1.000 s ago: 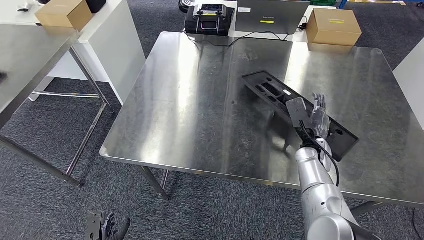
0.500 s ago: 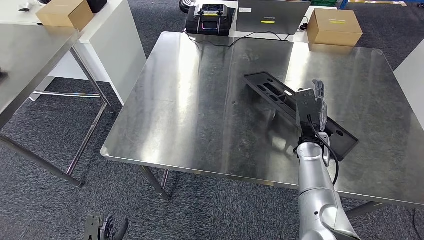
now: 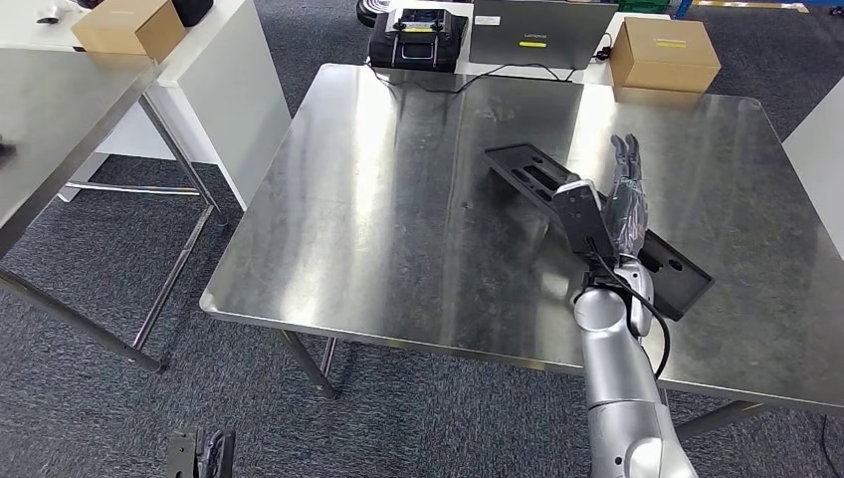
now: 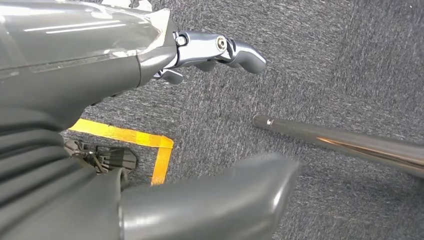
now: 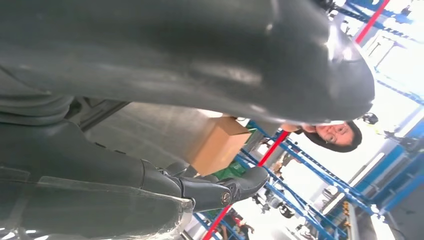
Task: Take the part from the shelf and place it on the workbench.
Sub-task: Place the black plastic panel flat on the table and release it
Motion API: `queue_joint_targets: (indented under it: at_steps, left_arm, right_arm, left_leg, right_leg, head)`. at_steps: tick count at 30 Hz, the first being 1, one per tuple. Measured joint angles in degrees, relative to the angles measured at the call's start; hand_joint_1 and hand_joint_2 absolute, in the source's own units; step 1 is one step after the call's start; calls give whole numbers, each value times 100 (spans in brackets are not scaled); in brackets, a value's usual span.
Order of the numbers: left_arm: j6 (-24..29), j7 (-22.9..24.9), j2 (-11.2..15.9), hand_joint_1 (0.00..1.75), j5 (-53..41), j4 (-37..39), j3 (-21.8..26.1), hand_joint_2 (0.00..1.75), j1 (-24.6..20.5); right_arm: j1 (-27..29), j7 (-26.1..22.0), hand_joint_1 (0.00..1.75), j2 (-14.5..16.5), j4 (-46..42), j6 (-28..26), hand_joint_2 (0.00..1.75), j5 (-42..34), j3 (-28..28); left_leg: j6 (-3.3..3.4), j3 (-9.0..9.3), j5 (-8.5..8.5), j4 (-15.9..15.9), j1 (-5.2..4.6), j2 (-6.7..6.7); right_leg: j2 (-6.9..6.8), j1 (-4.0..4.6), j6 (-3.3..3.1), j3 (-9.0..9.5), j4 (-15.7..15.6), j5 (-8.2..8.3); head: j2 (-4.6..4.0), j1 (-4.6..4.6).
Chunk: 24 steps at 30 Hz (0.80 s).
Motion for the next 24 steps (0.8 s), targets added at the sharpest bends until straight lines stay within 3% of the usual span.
queue_joint_targets:
  at_steps: [11,16,18,20,22,23,24]
  left_arm:
    - [1,95,-15,0,205,39,113,0,-2]
    - [17,128,-21,0,210,46,131,0,-15]
    - [25,146,-34,0,210,50,134,0,-30]
    - [44,167,-48,0,209,54,135,0,-39]
    - [71,182,-57,0,207,61,135,0,-39]
    - [82,189,-61,0,206,66,134,0,-39]
    - [89,193,-66,0,205,70,133,0,-39]
  right_arm:
    - [-34,-106,0,-25,16,-155,0,-398,278]
    - [-65,-144,0,-40,43,-195,0,-509,294]
    - [-93,-148,0,-64,49,-215,0,-539,295]
    - [-89,-149,0,-98,57,-225,0,-565,296]
    - [-38,-148,0,-133,66,-227,0,-581,295]
    - [-16,-146,0,-149,68,-228,0,-585,293]
    - [-4,-145,0,-160,68,-229,0,-586,291]
  left_leg:
    - [57,-20,-39,66,-2,-2]
    - [151,-12,3,29,13,11]
    - [215,32,78,-72,56,33]
    - [239,39,98,-99,75,44]
    - [235,35,93,-95,75,37]
    - [225,38,87,-91,78,29]
    - [208,46,75,-83,84,22]
  right_leg:
    - [-1,-41,8,0,-7,3]
    - [-3,-26,82,-2,-33,26]
    - [-11,4,74,-150,241,-120]
    - [-15,8,21,-509,963,-408]
    - [-16,3,28,-797,1517,-542]
    - [-17,-2,61,-801,1495,-482]
    - [-20,-12,106,-694,1241,-341]
  head:
    - [0,-2]
    - [0,-1]
    - [0,9]
    - [0,19]
    - [0,22]
    - [0,26]
    - [0,26]
